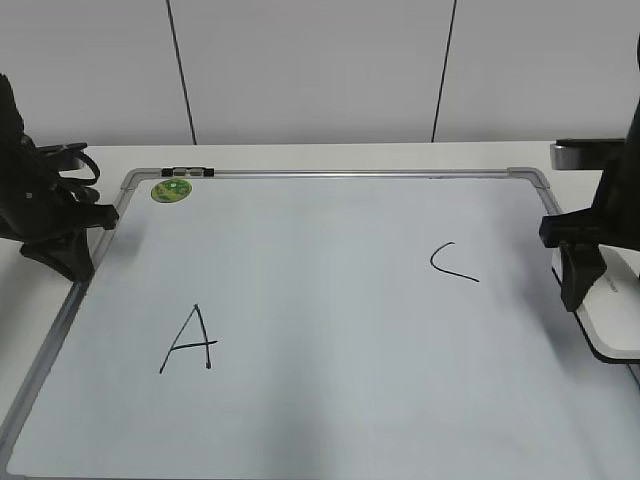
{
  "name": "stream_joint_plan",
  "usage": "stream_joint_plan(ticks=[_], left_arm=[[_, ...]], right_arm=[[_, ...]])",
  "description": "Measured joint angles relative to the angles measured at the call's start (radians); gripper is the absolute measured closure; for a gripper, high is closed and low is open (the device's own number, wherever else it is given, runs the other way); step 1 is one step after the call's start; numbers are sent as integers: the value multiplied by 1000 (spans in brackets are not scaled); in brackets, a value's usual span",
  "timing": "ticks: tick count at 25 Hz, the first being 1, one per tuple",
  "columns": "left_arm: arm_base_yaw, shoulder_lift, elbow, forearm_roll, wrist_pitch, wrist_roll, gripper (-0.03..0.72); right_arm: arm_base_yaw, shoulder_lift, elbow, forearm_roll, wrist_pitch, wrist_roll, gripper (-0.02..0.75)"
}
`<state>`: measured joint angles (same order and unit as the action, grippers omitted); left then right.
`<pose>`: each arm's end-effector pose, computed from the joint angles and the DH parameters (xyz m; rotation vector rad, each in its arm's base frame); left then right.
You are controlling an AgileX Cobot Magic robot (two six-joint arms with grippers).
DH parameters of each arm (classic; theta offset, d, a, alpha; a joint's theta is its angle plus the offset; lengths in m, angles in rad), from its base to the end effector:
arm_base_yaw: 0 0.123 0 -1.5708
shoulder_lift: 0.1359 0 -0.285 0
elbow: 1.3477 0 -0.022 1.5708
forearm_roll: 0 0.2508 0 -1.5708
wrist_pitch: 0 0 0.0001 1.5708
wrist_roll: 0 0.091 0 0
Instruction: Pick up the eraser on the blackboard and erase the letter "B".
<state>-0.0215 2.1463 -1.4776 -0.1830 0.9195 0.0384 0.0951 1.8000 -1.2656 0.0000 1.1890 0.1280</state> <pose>0.4143 -0.0221 0.1297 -0.0707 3.0615 -0.2282 0.3299 0.0315 0.2098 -0.0506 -3.0762 0.0112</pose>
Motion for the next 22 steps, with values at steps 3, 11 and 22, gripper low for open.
stream_joint_plan(ticks=[3, 11, 22], left_arm=[[0, 0, 0, 0, 0, 0, 659], [0, 0, 0, 0, 0, 0, 659], [0, 0, 0, 0, 0, 0, 659]], right_arm=[[-36, 0, 6, 23, -21, -43, 218], [-140, 58, 7, 104, -50, -143, 218], [-143, 176, -113, 118, -48, -185, 218]])
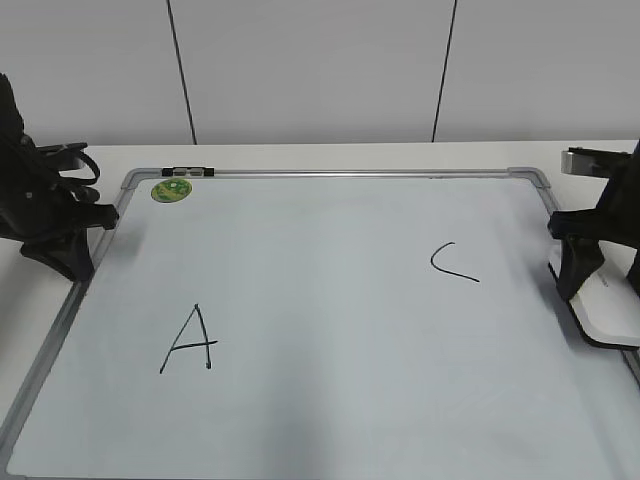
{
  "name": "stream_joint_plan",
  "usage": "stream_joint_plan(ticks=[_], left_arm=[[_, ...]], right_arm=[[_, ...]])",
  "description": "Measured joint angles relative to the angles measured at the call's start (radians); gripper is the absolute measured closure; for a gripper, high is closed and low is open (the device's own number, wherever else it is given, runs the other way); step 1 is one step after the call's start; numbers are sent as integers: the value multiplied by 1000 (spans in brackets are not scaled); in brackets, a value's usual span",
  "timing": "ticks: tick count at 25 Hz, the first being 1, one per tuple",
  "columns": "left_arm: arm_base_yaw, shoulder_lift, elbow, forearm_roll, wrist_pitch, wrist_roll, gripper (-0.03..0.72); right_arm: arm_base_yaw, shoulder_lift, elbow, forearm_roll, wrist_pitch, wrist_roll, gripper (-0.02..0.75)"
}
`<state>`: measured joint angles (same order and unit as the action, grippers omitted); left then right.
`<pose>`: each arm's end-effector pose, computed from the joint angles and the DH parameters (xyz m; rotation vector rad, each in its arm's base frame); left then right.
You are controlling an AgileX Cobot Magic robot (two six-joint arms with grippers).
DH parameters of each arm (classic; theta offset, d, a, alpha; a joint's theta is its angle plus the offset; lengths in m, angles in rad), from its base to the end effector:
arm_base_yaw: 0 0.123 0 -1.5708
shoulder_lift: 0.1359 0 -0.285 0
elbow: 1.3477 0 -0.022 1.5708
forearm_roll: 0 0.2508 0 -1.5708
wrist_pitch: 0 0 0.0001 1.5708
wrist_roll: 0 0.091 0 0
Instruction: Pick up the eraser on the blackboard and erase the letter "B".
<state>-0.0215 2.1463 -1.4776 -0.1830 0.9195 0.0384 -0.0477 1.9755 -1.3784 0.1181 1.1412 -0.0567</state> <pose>0.4143 -0.0221 0.1297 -0.0707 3.0615 -0.2282 0.3692 -0.0079 0.1740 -0.0682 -3.0617 -0.1677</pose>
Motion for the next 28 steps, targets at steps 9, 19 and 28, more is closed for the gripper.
stream_joint_plan(ticks=[9, 19, 28], left_arm=[[0, 0, 0, 0, 2, 0, 659], [0, 0, 0, 0, 2, 0, 659], [0, 0, 0, 0, 2, 0, 659]], right_arm=[[0, 51, -44, 2, 22, -1, 218], [0, 51, -61, 4, -34, -2, 218], [0, 62, -62, 6, -75, -2, 218]])
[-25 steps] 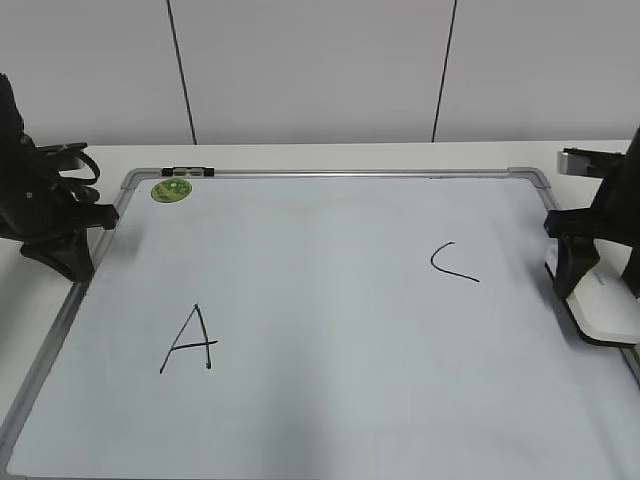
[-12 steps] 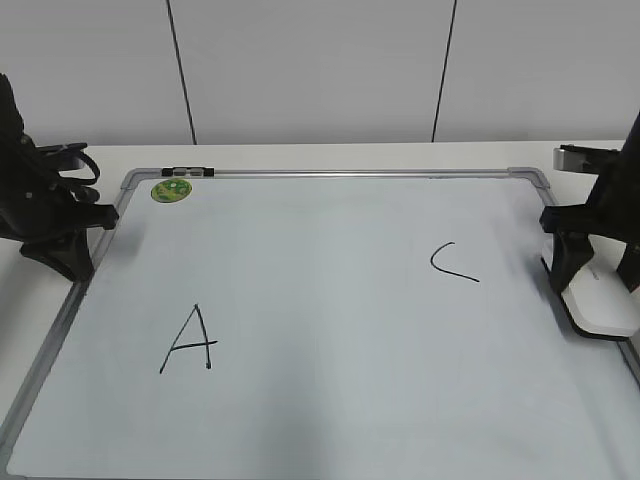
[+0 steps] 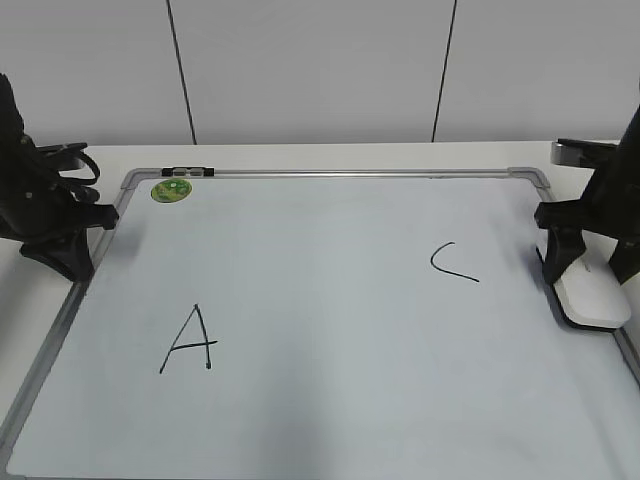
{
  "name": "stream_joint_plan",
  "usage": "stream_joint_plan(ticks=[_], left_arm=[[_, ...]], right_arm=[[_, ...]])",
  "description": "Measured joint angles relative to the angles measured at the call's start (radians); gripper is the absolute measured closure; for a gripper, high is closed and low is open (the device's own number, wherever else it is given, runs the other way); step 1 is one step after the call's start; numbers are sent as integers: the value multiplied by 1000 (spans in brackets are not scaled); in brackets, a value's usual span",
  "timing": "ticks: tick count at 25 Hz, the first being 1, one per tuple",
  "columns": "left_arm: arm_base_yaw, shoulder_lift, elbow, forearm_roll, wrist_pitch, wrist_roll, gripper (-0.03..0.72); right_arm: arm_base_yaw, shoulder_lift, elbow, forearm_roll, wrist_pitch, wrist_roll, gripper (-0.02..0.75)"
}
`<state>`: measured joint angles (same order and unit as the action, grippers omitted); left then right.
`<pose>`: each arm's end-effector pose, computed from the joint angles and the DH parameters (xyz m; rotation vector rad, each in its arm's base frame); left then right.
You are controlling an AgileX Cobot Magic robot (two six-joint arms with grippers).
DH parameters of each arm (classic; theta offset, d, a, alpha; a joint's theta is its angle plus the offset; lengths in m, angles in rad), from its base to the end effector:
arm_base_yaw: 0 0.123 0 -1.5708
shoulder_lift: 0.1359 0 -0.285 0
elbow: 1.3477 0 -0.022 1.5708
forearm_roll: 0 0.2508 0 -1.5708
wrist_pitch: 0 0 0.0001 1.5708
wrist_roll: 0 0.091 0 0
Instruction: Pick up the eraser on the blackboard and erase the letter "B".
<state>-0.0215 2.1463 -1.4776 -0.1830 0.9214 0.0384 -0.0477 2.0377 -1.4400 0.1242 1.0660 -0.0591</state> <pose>0.4141 -0.0221 0.1297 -0.0705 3.0634 -0.2285 0.3909 -0.0088 0.1640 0.0769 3.1359 0.1706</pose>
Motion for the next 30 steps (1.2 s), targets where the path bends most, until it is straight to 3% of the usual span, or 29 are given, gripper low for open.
stream_joint_plan(ticks=[13, 23, 27, 30], left_arm=[[0, 0, 0, 0, 0, 2, 659], [0, 0, 0, 0, 0, 2, 643], [0, -2, -12, 17, 15, 2, 534], [-2, -29, -32, 21, 22, 3, 392]], right_arm=[[0, 24, -4, -22, -1, 0, 214], [0, 35, -40, -11, 50, 0, 116], [0, 35, -99, -11, 111, 0, 113], [0, 35, -142, -11, 131, 2, 113]])
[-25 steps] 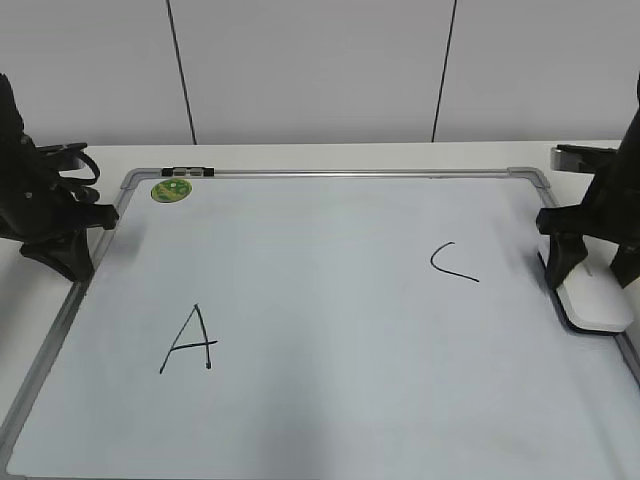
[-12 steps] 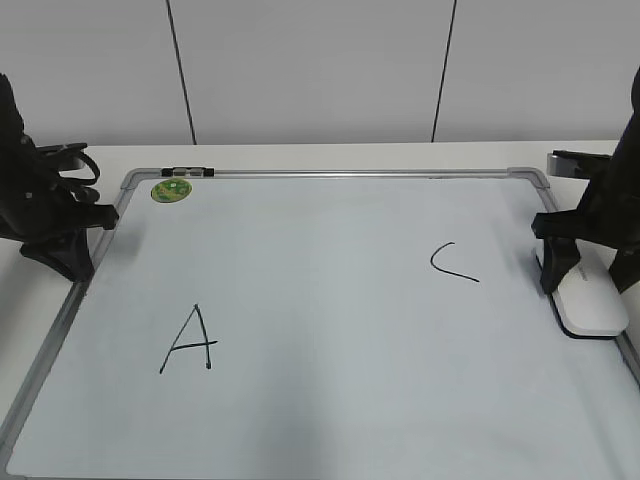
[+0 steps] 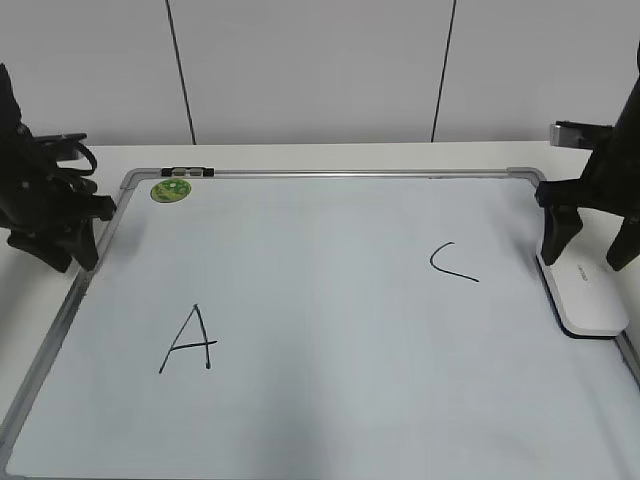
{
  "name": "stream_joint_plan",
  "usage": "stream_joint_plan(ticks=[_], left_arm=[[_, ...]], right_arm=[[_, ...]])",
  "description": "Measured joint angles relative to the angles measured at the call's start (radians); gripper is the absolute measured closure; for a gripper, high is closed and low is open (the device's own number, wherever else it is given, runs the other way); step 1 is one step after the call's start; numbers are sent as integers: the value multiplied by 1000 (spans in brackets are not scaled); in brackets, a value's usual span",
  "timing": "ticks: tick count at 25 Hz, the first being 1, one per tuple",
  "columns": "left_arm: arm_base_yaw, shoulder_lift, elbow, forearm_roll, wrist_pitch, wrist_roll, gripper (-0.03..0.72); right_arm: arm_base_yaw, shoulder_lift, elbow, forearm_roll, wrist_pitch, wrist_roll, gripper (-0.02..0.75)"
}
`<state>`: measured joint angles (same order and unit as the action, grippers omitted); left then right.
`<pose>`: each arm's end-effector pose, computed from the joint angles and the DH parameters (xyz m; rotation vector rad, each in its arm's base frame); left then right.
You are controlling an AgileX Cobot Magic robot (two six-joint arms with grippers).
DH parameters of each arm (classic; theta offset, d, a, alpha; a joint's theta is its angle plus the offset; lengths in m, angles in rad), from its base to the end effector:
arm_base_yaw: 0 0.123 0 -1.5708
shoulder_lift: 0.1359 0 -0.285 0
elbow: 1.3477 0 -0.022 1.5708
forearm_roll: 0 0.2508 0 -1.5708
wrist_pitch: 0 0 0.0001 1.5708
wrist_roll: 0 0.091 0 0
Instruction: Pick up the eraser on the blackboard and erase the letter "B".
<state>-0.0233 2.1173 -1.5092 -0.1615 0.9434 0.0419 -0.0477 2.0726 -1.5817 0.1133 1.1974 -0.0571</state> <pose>0.4179 -0.0216 0.1488 -0.0345 3.0271 -0.2043 0.4063 -0.0098 0.1832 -0.0522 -3.1120 -0.1656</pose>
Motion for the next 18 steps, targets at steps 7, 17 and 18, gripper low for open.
stream_joint_plan(ticks=[7, 17, 18], left_arm=[[0, -97, -8, 24, 17, 0, 211], [0, -172, -8, 30, 54, -4, 201], [0, -183, -8, 30, 56, -6, 201]], right_arm=[[0, 0, -30, 3, 10, 26, 113], [0, -50, -31, 3, 11, 73, 172], [0, -70, -31, 3, 13, 75, 176]])
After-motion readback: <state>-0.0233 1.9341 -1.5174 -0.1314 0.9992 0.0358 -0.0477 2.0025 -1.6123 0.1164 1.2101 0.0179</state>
